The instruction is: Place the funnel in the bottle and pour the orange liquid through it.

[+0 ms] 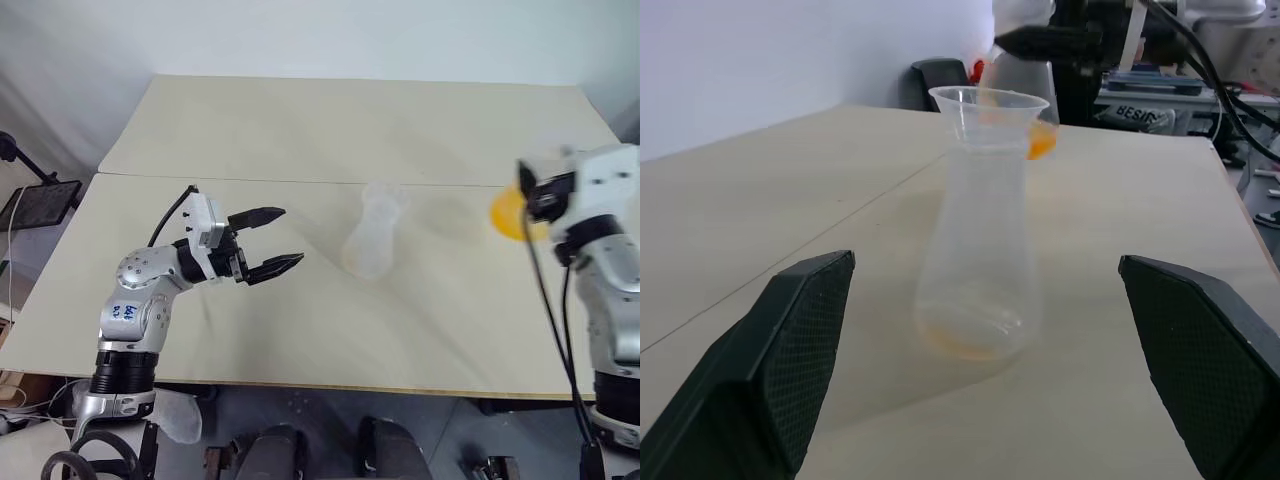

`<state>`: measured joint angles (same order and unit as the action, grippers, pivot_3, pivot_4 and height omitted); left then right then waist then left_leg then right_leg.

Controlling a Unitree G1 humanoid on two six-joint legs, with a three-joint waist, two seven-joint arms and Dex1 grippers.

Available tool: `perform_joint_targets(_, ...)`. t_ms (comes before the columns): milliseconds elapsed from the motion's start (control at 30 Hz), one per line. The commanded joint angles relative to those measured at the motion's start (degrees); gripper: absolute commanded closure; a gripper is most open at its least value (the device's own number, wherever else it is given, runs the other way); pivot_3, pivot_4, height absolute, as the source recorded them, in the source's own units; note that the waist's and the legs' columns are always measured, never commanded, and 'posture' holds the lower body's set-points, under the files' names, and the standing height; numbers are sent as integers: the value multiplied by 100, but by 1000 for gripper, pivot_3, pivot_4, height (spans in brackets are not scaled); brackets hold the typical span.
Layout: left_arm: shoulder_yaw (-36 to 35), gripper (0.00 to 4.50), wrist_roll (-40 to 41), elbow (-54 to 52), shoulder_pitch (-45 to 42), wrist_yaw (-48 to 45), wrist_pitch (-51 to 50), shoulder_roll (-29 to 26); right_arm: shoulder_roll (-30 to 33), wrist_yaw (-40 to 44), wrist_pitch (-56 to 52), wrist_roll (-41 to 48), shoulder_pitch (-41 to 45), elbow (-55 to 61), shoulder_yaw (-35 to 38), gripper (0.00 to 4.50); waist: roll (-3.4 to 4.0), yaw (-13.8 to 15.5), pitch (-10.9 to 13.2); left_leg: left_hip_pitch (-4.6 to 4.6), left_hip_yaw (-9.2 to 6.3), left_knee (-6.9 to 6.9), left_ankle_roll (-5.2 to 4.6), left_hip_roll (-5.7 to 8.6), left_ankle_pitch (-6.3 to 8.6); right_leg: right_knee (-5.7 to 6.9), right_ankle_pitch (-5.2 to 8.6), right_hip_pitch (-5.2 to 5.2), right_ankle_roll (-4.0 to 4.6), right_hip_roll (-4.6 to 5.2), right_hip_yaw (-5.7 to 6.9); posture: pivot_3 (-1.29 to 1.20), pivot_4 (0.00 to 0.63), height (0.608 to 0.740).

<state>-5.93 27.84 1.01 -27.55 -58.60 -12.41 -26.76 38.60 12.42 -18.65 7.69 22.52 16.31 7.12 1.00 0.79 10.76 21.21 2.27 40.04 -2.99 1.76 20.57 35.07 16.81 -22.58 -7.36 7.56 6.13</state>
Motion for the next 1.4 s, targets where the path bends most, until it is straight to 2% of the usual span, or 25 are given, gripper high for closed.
perform_joint_targets(33, -108, 0, 208, -226, -29, 115, 16, 75, 246, -11, 307, -968, 213, 259, -453, 2066, 0, 30, 0, 0, -1, 1, 0, 0, 0, 1, 0, 0, 0, 0, 2, 0, 150, 740)
perform_joint_targets(133, -81, 0, 270, -392, 72, 165, -63, 110, 270, 67, 579, -1471, 289, 155, -797, 2066, -1, 52, 0, 2, -2, 1, 0, 3, 0, -2, 0, 0, -1, 1, 4, 0, 150, 740)
perform_joint_targets(633, 33, 0, 274, -691, 283, 386, -144, 206, 21, 172, 1288, -2657, 677, -152, -1303, 2066, -2, 33, 1, 0, -1, 0, 1, 0, -1, -4, -1, 1, -2, -3, 19, 0, 150, 740)
perform_joint_targets(1400, 129, 0, 255, -741, 323, 471, -152, 251, -21, -30, 2306, -4188, 788, -315, -1408, 2066, -1, 14, 1, 0, -1, -1, 2, 0, -1, -5, -1, 1, -2, -4, 20, 0, 150, 740)
